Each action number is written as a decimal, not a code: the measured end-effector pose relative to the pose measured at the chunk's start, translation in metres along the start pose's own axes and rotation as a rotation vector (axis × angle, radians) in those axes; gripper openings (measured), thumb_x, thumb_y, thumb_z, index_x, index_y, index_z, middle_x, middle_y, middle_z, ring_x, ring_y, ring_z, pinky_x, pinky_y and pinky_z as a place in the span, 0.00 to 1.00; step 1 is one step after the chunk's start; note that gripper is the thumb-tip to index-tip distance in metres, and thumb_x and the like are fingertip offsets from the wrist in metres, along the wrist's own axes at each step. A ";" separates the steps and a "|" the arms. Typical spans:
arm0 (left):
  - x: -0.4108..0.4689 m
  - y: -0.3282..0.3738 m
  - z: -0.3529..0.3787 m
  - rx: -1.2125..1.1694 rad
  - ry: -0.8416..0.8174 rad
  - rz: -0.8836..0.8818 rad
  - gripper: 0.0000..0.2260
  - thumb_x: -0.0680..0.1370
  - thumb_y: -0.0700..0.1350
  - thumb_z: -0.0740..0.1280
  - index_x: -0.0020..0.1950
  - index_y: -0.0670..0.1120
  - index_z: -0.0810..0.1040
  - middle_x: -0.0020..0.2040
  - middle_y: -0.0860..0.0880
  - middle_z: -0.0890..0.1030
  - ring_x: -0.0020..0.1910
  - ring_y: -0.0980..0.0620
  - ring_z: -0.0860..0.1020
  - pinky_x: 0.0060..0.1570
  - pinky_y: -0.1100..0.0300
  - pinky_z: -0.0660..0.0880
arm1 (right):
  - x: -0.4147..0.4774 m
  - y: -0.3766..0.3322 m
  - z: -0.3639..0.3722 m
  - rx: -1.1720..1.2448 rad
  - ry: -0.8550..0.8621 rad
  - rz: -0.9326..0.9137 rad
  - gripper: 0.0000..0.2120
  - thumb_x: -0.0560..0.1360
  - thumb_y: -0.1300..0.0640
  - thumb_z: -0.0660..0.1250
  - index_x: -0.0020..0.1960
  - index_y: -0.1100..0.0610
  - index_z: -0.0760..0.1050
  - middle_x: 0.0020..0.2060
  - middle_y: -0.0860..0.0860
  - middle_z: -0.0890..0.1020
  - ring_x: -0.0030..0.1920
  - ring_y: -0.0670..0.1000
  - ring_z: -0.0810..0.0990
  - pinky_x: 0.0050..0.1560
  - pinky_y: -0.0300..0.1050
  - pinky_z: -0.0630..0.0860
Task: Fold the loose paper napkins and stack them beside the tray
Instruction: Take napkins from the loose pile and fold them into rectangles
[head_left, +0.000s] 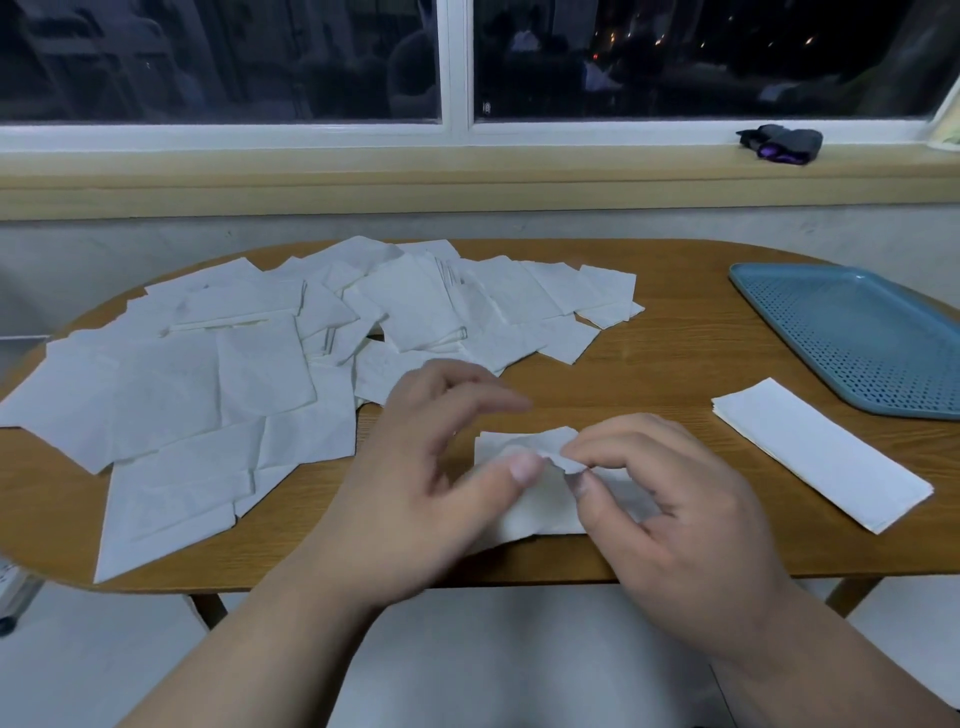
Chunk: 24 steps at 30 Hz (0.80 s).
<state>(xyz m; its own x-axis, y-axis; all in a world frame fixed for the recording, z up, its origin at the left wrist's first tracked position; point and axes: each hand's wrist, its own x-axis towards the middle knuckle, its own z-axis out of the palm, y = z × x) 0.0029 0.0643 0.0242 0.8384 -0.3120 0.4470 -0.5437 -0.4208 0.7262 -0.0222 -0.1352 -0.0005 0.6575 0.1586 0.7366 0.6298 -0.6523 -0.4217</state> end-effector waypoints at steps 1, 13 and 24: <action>-0.002 -0.002 0.000 0.053 -0.046 0.087 0.15 0.73 0.60 0.67 0.55 0.56 0.82 0.56 0.60 0.76 0.63 0.56 0.74 0.54 0.70 0.69 | 0.001 -0.001 -0.002 -0.009 0.006 0.002 0.07 0.76 0.56 0.65 0.45 0.56 0.81 0.44 0.45 0.82 0.48 0.46 0.80 0.48 0.47 0.76; 0.019 0.004 0.001 -0.033 0.202 -0.046 0.04 0.77 0.52 0.68 0.43 0.60 0.80 0.46 0.61 0.81 0.51 0.56 0.79 0.41 0.69 0.71 | 0.043 0.027 -0.020 -0.038 -0.107 0.346 0.14 0.70 0.65 0.72 0.42 0.44 0.81 0.46 0.35 0.80 0.49 0.37 0.77 0.45 0.28 0.71; 0.028 0.012 -0.012 -0.039 0.247 0.115 0.05 0.74 0.52 0.67 0.47 0.60 0.81 0.49 0.59 0.82 0.54 0.53 0.80 0.45 0.66 0.75 | 0.053 0.020 -0.062 -0.231 -0.006 -0.054 0.13 0.64 0.67 0.73 0.47 0.56 0.83 0.47 0.46 0.82 0.51 0.49 0.78 0.52 0.48 0.76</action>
<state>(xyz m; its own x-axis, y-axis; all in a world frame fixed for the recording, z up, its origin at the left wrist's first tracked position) 0.0199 0.0604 0.0514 0.7579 -0.1361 0.6381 -0.6379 -0.3599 0.6809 -0.0004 -0.1860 0.0627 0.6284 0.2013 0.7514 0.5530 -0.7949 -0.2495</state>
